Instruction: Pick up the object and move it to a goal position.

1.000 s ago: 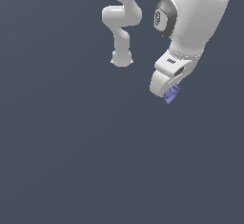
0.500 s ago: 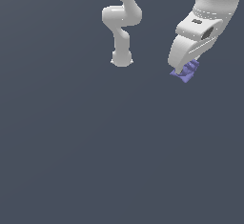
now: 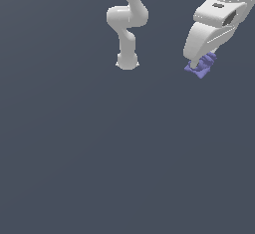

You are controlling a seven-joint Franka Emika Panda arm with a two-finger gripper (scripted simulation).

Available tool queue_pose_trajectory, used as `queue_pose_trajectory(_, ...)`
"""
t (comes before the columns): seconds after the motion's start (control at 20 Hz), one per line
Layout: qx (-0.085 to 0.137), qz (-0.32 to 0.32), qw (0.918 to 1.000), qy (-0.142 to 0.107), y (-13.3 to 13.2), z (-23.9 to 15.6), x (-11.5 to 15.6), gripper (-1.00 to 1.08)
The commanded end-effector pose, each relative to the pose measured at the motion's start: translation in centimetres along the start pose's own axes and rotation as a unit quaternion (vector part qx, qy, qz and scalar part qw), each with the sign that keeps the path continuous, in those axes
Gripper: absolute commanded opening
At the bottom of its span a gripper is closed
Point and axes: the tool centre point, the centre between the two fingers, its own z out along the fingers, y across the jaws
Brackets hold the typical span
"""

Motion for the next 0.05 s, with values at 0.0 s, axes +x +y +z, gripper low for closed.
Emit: queue_pose_trajectory(0.0, 0.0, 0.001, 1.0, 0.0, 0.08, 0.04, 0.02, -1.0)
